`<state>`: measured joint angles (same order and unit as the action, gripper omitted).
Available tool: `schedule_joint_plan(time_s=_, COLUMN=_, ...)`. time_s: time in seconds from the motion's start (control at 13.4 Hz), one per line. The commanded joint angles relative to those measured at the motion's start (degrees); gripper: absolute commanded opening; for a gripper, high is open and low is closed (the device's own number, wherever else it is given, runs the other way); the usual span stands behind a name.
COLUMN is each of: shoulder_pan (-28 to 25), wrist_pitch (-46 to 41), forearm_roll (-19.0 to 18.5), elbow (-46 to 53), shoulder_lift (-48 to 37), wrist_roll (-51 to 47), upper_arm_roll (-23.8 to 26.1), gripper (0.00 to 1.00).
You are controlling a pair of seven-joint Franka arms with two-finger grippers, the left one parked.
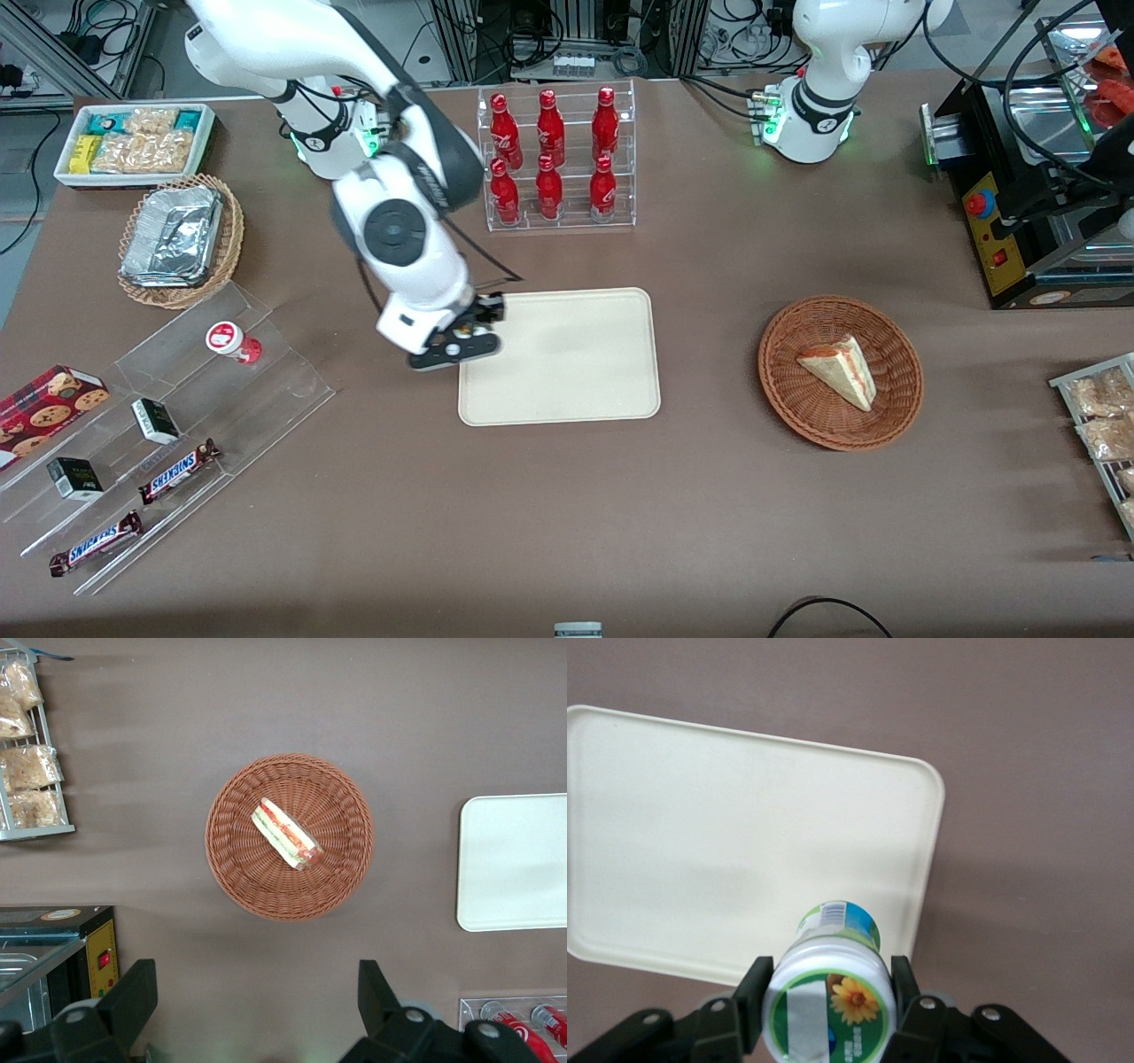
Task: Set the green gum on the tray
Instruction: 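Lift the tub and carry it with the right gripper over the cream tray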
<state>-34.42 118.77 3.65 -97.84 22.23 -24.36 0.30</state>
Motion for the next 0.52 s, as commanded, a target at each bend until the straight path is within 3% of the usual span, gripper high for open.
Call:
schedule_joint_plan(time_s=0.0, shoulder_pan=-2.75, wrist_pitch=2.51, forearm_roll=0.84, elbow=5.98, shoulder_lift=6.67, wrist_roll=-5.77, upper_arm_roll=-0.65, gripper=0.0)
schedule_joint_plan(time_s=0.45, shoulder_pan=-7.5, wrist_pitch=7.52, forearm_roll=0.22, elbow=10.74, shoulder_lift=15.03, wrist_roll=-14.31, upper_arm_roll=-0.83, gripper=0.0)
